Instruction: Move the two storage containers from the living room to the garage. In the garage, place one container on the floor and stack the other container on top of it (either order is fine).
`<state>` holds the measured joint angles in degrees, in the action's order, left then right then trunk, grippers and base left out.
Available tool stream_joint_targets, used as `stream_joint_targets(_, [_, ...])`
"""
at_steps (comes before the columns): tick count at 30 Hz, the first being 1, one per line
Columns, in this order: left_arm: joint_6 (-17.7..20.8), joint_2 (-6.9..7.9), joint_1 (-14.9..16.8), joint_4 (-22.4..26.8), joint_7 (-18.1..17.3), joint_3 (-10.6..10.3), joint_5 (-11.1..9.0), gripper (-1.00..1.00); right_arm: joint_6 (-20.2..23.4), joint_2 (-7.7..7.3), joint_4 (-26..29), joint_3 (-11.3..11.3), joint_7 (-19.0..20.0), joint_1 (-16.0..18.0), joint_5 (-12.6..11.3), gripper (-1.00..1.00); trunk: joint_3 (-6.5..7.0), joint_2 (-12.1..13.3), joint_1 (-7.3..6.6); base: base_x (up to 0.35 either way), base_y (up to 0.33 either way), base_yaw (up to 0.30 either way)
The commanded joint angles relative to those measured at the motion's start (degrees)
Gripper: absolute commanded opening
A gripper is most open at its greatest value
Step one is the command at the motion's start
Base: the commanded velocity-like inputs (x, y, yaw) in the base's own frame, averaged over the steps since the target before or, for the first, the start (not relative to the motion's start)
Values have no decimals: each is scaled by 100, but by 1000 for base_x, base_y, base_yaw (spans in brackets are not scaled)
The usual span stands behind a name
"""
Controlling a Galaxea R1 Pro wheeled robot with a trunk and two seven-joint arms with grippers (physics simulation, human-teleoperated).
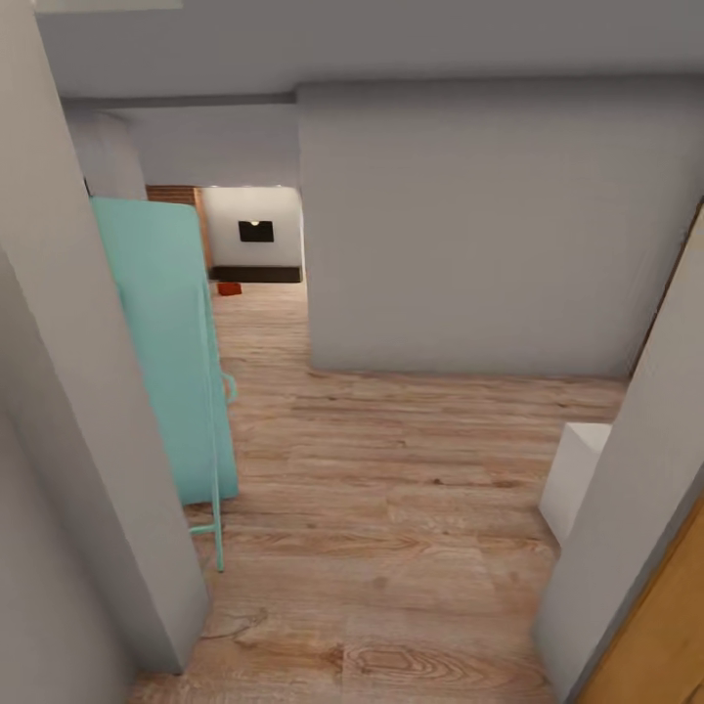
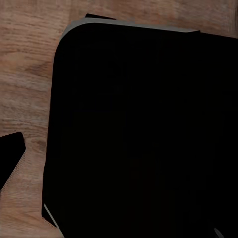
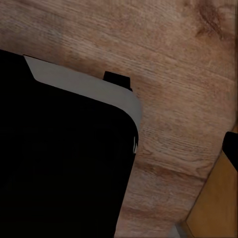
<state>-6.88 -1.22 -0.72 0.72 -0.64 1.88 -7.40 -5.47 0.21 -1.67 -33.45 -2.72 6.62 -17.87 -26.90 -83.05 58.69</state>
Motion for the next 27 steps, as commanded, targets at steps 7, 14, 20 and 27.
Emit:
stream_joint_targets(7, [-7,-1,-3,7,-7,14,-42,100,-33,17,-18,-50,-1,6,-56,100,-5,-2,3,322,0,0])
stream_joint_targets(14, [-15,-1,-1,7,-7,21,-44,100,-72,21,-14,-48,-44,6,-219,100,-5,-2,3,322,0,0])
stream_joint_targets(20, [-16,-1,-2,6,-7,17,-42,100,-503,-5,-9,-48,-166,6,-946,100,-5,-2,3,322,0,0])
stream_joint_targets(27, [-12,-1,-2,3,-7,15,-42,100,-585,-7,-9,-48,-382,6,-1234,100,-5,-2,3,322,0,0])
